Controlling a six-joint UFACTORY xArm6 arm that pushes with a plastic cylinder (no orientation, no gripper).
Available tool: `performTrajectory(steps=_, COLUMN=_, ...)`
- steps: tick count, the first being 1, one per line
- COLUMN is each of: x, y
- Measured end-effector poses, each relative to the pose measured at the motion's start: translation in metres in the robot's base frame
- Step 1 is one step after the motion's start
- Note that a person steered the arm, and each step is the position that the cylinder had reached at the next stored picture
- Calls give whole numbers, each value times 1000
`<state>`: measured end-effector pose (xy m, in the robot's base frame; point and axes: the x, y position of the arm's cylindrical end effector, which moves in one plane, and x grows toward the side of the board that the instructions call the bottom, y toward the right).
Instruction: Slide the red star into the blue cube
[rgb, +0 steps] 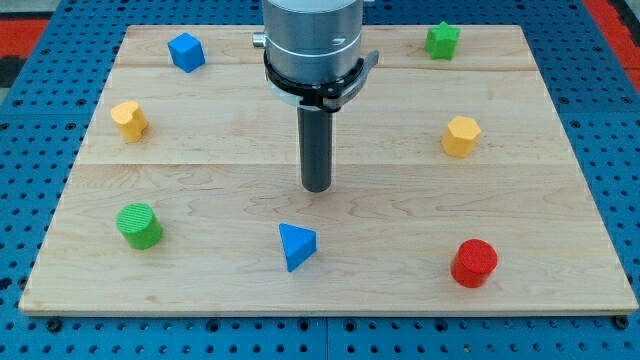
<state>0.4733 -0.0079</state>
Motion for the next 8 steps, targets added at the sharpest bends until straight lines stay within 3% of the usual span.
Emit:
performTrajectory(steps=1, x=-23, y=-1)
performTrajectory(steps=2, x=-101, y=7)
performTrajectory(steps=3, x=-176, y=72)
performTrajectory(steps=6, x=-248, y=86)
performTrajectory(steps=8, x=-254, y=23)
